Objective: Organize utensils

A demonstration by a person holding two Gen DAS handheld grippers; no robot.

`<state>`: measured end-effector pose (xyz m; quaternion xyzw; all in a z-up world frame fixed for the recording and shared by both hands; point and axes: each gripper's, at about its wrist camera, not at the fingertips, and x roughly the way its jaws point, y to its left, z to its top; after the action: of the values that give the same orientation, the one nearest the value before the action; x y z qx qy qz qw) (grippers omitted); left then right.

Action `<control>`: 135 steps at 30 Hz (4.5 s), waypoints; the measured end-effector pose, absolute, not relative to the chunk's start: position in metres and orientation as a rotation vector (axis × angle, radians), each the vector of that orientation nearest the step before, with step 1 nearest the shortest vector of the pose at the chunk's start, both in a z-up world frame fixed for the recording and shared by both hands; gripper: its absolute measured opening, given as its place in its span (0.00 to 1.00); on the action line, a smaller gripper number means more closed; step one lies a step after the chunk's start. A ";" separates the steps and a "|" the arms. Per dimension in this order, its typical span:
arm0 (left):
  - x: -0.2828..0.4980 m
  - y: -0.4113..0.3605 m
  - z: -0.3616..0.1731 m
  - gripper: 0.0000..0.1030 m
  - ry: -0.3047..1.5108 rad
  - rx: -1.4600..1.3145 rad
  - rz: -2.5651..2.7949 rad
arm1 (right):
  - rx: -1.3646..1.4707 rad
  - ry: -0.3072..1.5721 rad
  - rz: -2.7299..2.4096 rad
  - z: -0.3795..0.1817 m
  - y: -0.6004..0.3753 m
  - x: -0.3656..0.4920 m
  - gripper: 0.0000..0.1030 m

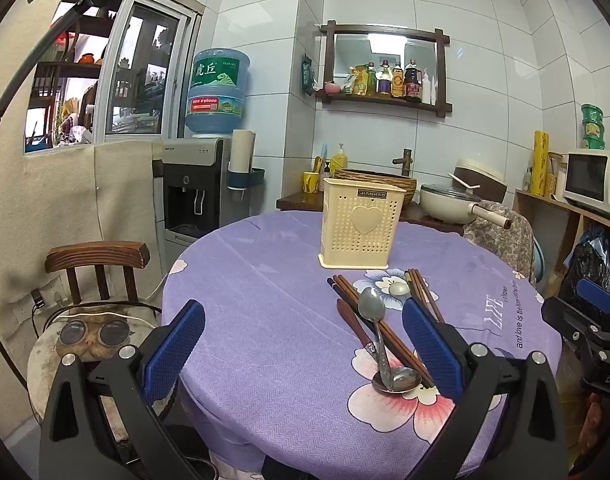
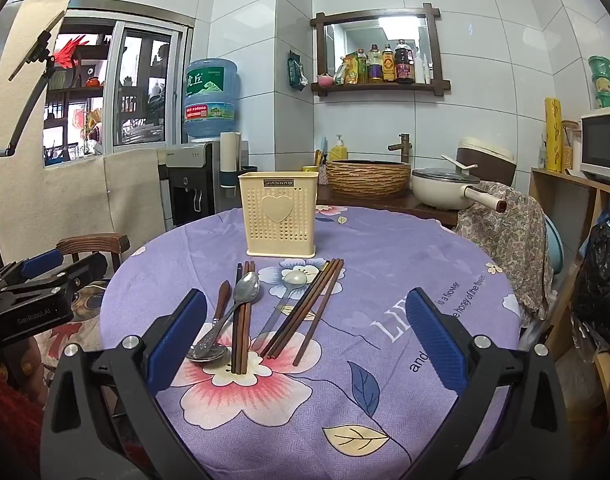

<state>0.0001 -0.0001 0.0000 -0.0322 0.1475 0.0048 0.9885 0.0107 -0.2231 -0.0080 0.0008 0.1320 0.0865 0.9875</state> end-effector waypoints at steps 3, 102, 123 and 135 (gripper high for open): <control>0.000 0.000 0.000 0.94 0.294 -0.065 0.009 | 0.003 0.269 0.175 -0.008 -0.223 0.011 0.95; 0.036 0.004 -0.021 0.94 0.450 -0.035 -0.020 | -0.004 0.435 0.151 -0.031 -0.224 0.052 0.95; 0.167 0.007 -0.031 0.93 0.726 0.002 -0.093 | 0.070 0.786 0.145 -0.050 -0.244 0.227 0.76; 0.185 0.001 -0.045 0.63 0.838 -0.068 -0.163 | 0.138 0.925 0.146 -0.071 -0.233 0.285 0.46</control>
<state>0.1849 0.0007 -0.0453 -0.0329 0.4065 -0.0789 0.9097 0.2855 -0.2325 -0.0714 0.0664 0.4454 0.0703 0.8901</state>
